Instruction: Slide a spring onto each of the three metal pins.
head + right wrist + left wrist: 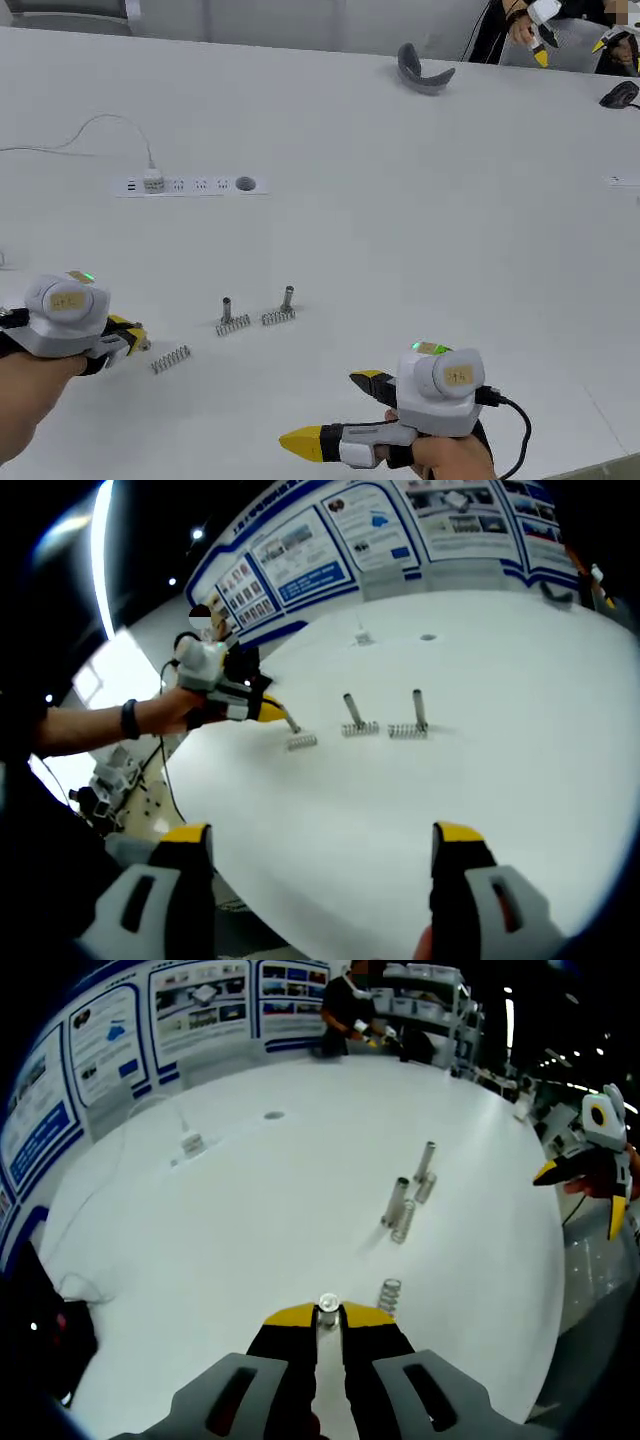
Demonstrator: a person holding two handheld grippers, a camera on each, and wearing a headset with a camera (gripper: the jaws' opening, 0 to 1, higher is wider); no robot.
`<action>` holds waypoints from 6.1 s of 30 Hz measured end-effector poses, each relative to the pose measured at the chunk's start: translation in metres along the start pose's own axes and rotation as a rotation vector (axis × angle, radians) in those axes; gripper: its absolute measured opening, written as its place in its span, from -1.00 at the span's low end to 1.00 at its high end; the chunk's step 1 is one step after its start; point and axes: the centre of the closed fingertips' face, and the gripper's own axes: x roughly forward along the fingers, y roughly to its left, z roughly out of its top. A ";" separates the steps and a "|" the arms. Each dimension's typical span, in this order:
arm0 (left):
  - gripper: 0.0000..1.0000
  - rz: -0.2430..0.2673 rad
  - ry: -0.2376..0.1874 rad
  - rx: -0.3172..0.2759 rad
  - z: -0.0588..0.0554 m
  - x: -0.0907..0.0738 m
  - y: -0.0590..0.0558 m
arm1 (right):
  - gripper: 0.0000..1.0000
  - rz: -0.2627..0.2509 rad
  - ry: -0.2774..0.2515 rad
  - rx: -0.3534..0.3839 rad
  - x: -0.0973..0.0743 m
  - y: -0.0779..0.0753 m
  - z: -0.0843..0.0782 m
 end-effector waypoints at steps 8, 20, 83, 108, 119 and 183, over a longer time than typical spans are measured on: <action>-0.82 -0.001 -0.009 -0.019 0.004 0.005 0.001 | 0.84 -0.002 -0.001 0.003 -0.001 -0.001 0.000; -0.84 0.008 -0.017 -0.014 0.009 0.008 0.003 | 0.84 -0.007 -0.003 0.009 -0.003 -0.002 -0.001; -0.25 0.007 -0.036 -0.121 -0.013 -0.021 -0.013 | 0.85 0.010 0.008 -0.024 0.001 0.003 -0.001; 0.39 -0.042 -0.092 -0.183 -0.044 -0.054 -0.030 | 0.85 0.031 0.016 -0.047 0.008 0.011 -0.002; 0.40 -0.052 -0.097 -0.187 -0.044 -0.055 -0.032 | 0.85 0.033 0.023 -0.052 0.008 0.014 -0.004; -0.75 -0.079 -0.005 0.025 -0.030 0.036 -0.042 | 0.82 0.024 0.056 -0.023 -0.001 0.006 -0.023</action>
